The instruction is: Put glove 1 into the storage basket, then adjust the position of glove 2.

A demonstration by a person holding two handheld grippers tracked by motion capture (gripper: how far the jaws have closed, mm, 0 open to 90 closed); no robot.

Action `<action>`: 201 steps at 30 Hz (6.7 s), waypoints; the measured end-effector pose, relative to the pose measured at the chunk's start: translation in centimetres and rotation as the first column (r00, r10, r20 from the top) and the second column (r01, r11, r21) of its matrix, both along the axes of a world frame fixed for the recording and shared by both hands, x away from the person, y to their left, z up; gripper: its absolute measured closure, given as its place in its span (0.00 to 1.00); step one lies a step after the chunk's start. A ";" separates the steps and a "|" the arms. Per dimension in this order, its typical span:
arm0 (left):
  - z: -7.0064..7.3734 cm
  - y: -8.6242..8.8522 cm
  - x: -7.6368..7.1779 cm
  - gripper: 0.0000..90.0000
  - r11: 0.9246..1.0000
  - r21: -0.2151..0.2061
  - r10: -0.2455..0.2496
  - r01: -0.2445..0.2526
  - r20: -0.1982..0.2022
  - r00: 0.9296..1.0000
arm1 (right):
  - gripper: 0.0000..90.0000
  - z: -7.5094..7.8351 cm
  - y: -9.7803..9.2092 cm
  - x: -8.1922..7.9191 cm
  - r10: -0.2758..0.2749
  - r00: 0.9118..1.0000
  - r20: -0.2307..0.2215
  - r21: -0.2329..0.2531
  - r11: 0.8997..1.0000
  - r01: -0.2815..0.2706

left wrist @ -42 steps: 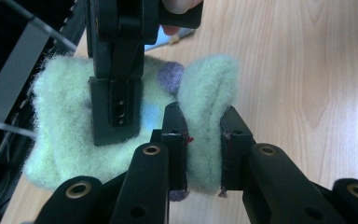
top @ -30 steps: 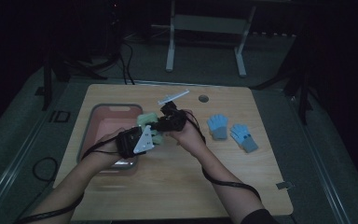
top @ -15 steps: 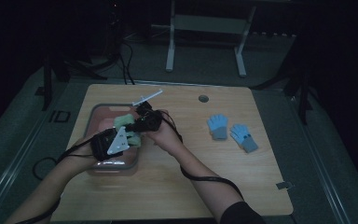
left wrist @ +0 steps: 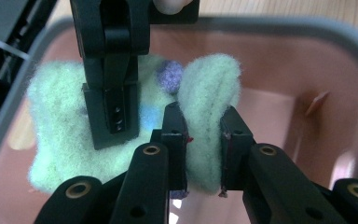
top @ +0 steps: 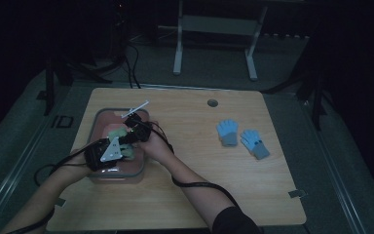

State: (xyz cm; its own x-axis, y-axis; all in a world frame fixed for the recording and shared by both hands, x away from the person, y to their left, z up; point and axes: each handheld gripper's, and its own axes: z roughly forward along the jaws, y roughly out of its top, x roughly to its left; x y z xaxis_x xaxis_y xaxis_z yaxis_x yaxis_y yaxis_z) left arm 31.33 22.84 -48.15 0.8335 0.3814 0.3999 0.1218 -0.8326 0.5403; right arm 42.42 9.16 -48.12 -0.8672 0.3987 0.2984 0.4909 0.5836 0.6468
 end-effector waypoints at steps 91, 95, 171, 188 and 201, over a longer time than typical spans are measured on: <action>-2.6 -16.5 -1.7 0.03 0.955 -0.270 0.048 -0.121 -0.263 0.964 | 0.18 -0.8 -24.6 -4.6 -0.203 0.963 0.180 -0.015 0.978 0.209; -3.7 -16.7 -2.2 0.03 0.950 -0.283 0.058 -0.132 -0.255 0.965 | 0.17 -1.5 -25.4 -4.9 -0.212 0.960 0.181 -0.015 0.976 0.218; -7.8 -16.2 -4.9 0.04 0.942 -0.313 0.059 -0.120 -0.197 0.979 | 0.61 -4.3 -34.3 5.1 -0.500 0.811 0.304 -0.025 0.847 0.531; -7.9 -16.3 -5.1 0.04 0.940 -0.321 0.052 -0.116 -0.201 0.978 | 0.84 -7.3 -34.1 5.8 -0.516 0.799 0.309 -0.046 0.831 0.554; -7.8 -16.2 -5.0 0.04 0.938 -0.327 0.055 -0.119 -0.199 0.979 | 0.95 -5.8 -32.9 3.7 -0.551 0.782 0.291 -0.039 0.810 0.585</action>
State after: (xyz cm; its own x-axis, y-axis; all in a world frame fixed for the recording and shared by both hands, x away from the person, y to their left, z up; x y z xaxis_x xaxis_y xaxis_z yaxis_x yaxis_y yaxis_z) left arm 26.28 6.60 -55.99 0.8377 0.5404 0.0792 0.3090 -0.5885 0.7471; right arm 46.13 -23.72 -53.87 -0.5089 0.8606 0.0179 0.5870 0.3318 0.7384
